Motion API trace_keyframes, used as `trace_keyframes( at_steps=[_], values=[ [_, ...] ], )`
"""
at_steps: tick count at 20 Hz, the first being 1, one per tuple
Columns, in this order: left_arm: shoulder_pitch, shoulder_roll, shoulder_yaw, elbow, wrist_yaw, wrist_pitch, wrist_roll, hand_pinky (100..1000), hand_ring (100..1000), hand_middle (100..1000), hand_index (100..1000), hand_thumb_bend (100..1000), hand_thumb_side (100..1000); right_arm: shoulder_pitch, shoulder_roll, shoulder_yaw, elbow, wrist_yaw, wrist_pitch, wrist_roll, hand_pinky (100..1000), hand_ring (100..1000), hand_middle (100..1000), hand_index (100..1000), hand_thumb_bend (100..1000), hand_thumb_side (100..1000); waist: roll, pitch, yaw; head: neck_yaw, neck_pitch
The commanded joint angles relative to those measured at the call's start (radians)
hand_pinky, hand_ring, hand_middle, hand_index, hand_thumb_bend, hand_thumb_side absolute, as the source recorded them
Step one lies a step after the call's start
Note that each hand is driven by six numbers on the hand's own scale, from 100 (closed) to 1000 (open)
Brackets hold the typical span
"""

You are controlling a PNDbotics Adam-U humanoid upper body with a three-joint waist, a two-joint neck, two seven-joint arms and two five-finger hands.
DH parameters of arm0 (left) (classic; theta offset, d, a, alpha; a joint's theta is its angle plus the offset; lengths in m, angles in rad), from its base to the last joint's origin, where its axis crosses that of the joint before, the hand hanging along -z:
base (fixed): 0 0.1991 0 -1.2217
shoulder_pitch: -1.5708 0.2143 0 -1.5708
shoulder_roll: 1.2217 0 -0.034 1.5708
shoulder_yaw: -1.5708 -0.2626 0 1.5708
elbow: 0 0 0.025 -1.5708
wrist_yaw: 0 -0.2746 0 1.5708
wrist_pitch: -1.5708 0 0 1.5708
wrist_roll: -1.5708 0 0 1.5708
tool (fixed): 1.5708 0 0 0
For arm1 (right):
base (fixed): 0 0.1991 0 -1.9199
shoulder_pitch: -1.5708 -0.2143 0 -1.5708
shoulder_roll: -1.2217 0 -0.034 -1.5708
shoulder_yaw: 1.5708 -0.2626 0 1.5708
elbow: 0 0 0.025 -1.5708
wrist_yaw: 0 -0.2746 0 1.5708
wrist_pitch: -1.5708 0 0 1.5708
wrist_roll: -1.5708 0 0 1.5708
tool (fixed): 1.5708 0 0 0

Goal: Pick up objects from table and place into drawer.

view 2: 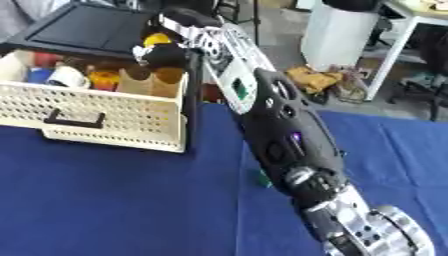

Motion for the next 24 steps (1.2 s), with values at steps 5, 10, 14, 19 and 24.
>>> trace_keyframes(
  at_steps=[5,10,14,19,24],
  values=[
    [-0.013,0.006,0.009,-0.013,-0.002,0.001,-0.002,587,638,693,870,453,878,-0.022,-0.013,0.003,-0.028,-0.019,0.009,-0.004,612,752,737,804,100,674,0.003,-0.038,-0.011,0.006,0.01],
    [-0.013,0.005,0.008,-0.013,-0.003,0.001,-0.003,587,638,692,870,453,878,-0.023,-0.012,0.006,-0.025,-0.017,0.009,-0.011,611,750,736,802,100,675,0.0,-0.045,-0.014,0.008,0.008],
    [-0.014,0.003,0.008,-0.013,-0.005,0.001,-0.003,587,638,692,870,457,879,-0.022,-0.016,0.006,-0.025,-0.001,0.012,-0.03,638,769,745,812,100,670,0.0,-0.048,-0.015,0.009,0.003],
    [-0.013,0.003,0.01,-0.013,-0.006,0.002,-0.001,587,638,691,870,457,878,-0.018,-0.037,-0.002,-0.052,0.013,0.019,-0.085,640,773,745,812,100,649,0.003,-0.045,-0.02,0.013,0.0],
    [-0.005,0.009,0.014,-0.013,-0.011,0.003,0.003,580,632,678,865,453,876,0.004,-0.118,-0.035,-0.227,-0.054,0.094,-0.248,479,641,606,676,100,575,0.009,-0.038,-0.027,0.028,-0.004]
  ],
)
